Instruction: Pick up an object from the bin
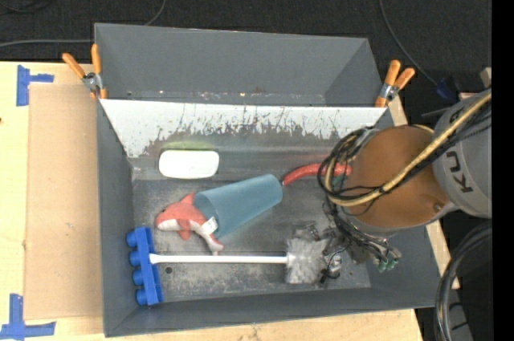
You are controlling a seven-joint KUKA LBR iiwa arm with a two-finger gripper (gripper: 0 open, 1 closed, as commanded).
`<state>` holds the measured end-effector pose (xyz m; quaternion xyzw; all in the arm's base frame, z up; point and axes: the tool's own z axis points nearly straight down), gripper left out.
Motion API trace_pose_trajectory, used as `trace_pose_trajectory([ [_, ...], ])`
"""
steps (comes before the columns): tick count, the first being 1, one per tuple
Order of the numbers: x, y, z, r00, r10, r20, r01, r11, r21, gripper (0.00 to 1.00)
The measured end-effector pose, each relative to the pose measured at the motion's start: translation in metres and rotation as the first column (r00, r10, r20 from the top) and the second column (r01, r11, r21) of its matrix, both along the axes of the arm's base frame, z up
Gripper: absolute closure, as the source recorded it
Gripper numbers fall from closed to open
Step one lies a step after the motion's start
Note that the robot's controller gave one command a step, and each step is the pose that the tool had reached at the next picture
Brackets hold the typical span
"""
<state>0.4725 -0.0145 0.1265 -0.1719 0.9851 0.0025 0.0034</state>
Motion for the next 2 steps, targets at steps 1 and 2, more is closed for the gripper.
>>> trace_pose_trajectory([
  [1,0.002,0.0,0.026,1.0,-0.002,0.008,0.002,1.0,-0.001,1.0],
  [2,0.002,0.0,0.036,1.0,-0.002,0.005,0.002,1.0,-0.001,1.0],
])
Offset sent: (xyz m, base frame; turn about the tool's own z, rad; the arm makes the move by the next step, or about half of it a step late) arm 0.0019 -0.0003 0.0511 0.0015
